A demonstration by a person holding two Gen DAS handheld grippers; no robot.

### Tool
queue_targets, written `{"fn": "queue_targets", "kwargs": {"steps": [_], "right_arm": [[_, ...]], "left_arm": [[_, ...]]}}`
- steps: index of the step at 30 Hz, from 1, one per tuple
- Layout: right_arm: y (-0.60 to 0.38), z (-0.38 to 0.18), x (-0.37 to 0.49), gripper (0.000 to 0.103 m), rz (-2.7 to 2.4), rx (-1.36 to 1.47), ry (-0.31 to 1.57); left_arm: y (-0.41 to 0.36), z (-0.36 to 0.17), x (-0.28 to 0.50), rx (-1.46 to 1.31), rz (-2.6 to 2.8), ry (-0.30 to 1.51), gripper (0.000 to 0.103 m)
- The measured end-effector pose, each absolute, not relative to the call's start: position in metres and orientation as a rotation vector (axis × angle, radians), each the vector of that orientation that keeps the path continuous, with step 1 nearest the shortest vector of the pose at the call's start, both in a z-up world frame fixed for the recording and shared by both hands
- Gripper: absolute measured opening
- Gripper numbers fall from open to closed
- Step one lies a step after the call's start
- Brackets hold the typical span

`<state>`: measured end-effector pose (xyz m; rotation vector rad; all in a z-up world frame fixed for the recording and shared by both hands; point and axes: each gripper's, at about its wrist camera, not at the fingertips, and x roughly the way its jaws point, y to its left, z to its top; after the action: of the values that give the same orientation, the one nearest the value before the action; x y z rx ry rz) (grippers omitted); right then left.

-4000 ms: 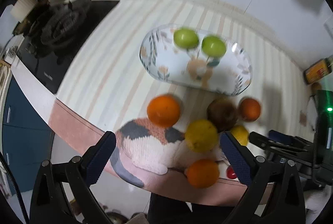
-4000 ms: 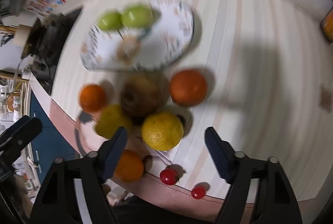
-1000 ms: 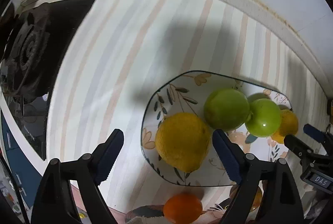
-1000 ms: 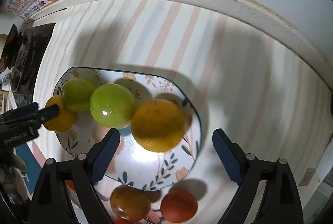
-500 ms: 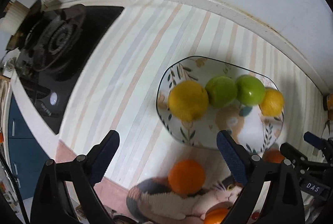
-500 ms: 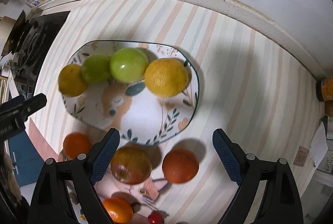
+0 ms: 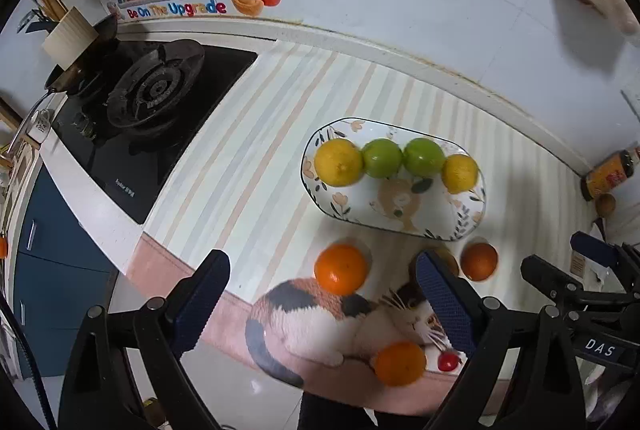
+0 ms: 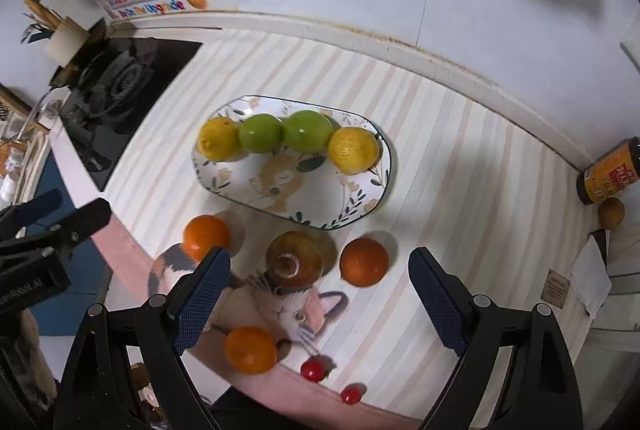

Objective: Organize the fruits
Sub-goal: 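Release the lemons and raise both grippers, then grasp an orange with the left gripper while the right grasps the red apple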

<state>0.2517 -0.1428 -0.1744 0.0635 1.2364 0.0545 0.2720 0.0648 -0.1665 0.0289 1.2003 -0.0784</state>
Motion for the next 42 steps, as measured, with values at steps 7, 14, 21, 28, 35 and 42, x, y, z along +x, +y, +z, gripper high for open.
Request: {"fn": "queue_targets", "kwargs": {"steps": [7, 14, 21, 28, 35, 42], "right_arm": [[-0.143, -0.139, 0.219, 0.093, 0.067, 0.057, 1.182], [-0.146, -0.114, 0.197, 0.093, 0.087, 0.069, 1.138], [-0.148, -0.106, 0.194, 0.093, 0.095, 0.094, 1.123], [-0.161, -0.155, 0.218, 0.093, 0.070, 0.176, 1.210], [-0.167, -0.238, 0.253, 0.092, 0.078, 0.305, 1.327], [-0.134, -0.315, 0.278, 0.073, 0.099, 0.202, 1.447]], "left_arm": [[0.064, -0.136, 0.236, 0.030, -0.085, 1.137, 0.095], [0.066, -0.116, 0.220, 0.003, -0.093, 1.102, 0.095], [0.064, -0.113, 0.219, -0.011, -0.109, 1.101, 0.095], [0.061, -0.141, 0.241, 0.045, -0.092, 1.128, 0.103], [0.061, -0.208, 0.273, 0.100, -0.076, 1.255, 0.103], [0.078, -0.272, 0.300, 0.073, -0.031, 1.405, 0.103]]}}
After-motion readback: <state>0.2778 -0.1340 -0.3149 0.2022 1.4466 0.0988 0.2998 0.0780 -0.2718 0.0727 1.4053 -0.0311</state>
